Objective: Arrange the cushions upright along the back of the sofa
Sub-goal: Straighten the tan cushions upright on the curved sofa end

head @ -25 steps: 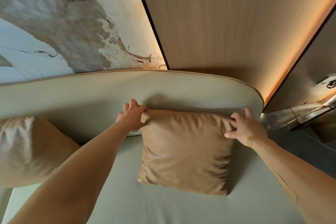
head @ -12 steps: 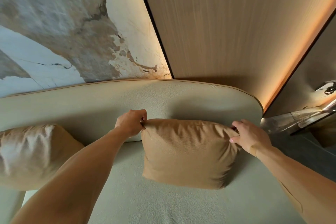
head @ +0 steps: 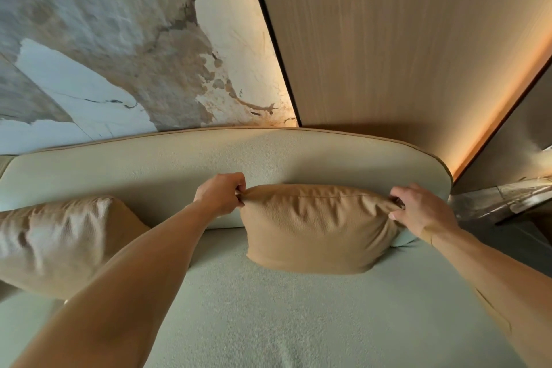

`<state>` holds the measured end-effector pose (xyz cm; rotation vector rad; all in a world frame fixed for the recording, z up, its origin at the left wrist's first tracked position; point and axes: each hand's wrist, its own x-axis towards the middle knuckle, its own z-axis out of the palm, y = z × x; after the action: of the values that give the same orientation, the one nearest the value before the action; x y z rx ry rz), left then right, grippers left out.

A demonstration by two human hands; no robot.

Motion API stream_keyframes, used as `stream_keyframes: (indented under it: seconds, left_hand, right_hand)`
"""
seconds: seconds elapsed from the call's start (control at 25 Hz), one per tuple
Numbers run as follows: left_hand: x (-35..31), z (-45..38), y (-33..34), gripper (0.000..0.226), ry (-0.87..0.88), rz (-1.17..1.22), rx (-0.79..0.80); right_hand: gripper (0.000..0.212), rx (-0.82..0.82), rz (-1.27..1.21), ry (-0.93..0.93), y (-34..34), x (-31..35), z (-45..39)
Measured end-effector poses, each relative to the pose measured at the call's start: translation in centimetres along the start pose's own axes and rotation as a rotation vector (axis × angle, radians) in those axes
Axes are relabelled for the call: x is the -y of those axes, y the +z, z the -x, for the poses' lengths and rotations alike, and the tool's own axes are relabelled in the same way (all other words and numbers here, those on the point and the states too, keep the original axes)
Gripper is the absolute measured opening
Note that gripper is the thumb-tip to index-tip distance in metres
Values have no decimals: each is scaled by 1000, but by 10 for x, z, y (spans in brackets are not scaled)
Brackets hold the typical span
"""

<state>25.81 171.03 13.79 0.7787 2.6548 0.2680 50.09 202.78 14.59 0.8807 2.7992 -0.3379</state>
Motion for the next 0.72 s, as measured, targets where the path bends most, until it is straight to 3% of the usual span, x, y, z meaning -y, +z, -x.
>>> stream_keyframes:
  seconds: [0.24, 0.36, 0.48, 0.6, 0.68, 0.72]
  left_hand:
    - [-11, -22, -7, 26, 8, -98, 101]
    - [-11, -25, 7, 18, -20, -70, 32]
    - [-7, -21, 25, 28, -60, 99, -58]
    - [5, -7, 46, 62, -199, 419, -127]
    - [13, 4, 61, 81, -304, 525, 9]
    - [16, 7, 70, 91, -315, 573, 145]
  right_hand:
    - [40, 8, -17, 57, -16, -1, -24]
    - [43, 2, -12, 101, -3, -4, -22]
    - [51, -53, -68, 128, 11, -11, -19]
    - [85, -146, -483, 273, 29, -15, -13]
    - [94, -132, -923, 497, 47, -18, -6]
    - [86, -56, -1143, 594, 56, -20, -3]
